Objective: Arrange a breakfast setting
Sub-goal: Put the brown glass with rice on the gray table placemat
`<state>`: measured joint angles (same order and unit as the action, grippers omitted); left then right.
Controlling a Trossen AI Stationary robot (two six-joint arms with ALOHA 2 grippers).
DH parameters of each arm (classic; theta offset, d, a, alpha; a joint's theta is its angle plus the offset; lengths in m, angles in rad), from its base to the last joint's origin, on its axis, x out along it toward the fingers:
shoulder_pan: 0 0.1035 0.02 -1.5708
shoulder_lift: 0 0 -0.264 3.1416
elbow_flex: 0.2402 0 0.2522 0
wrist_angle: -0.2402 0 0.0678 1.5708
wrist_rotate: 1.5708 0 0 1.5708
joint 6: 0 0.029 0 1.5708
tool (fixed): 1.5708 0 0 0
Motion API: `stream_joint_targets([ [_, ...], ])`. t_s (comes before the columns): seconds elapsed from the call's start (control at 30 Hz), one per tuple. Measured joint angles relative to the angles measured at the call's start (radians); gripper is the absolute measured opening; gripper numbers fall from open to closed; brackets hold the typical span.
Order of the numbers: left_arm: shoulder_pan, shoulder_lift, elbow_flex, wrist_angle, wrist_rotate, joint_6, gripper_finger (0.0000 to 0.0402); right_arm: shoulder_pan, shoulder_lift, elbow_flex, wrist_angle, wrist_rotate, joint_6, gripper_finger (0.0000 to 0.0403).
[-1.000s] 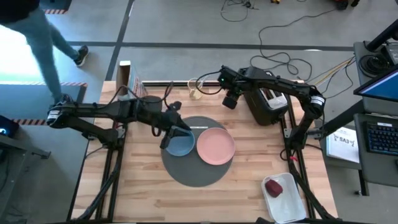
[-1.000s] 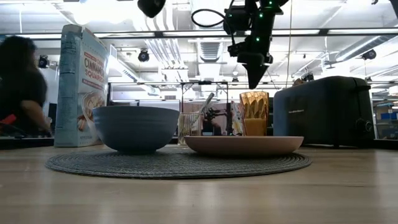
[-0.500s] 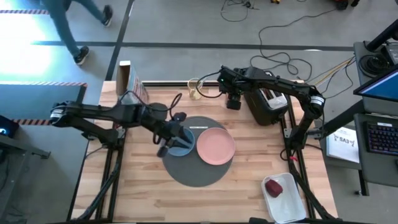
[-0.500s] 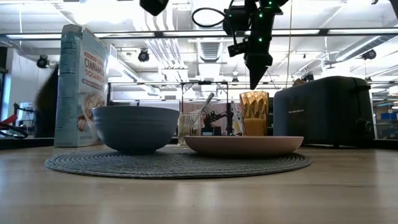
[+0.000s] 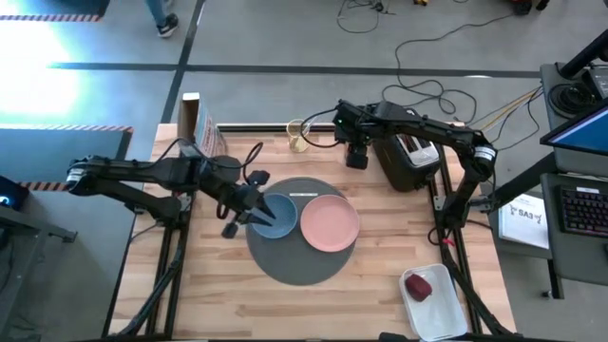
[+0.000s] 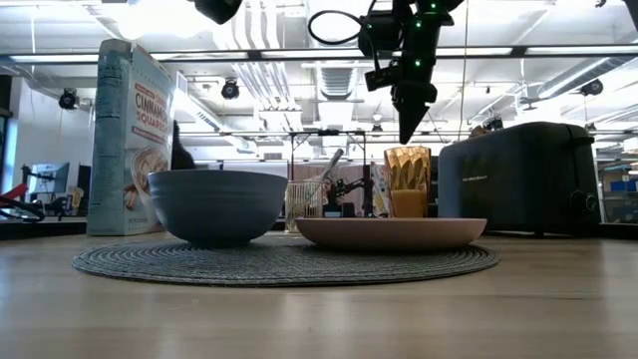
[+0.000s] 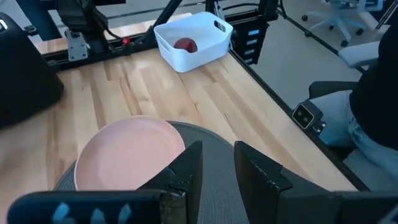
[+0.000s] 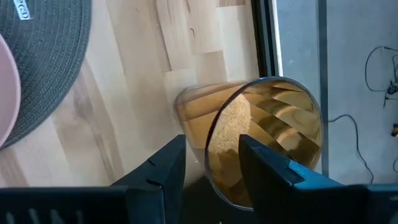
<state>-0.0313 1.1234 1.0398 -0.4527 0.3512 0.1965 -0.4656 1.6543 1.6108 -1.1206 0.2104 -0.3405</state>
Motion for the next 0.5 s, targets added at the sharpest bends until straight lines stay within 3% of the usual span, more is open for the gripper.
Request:
stream_joint_targets([
  [0.5, 0.029, -0.087, -0.083, 0.025, 0.008, 0.02, 0.0076, -0.016, 0.0, -0.021, 0.022, -0.004, 0.119, 0.0135],
])
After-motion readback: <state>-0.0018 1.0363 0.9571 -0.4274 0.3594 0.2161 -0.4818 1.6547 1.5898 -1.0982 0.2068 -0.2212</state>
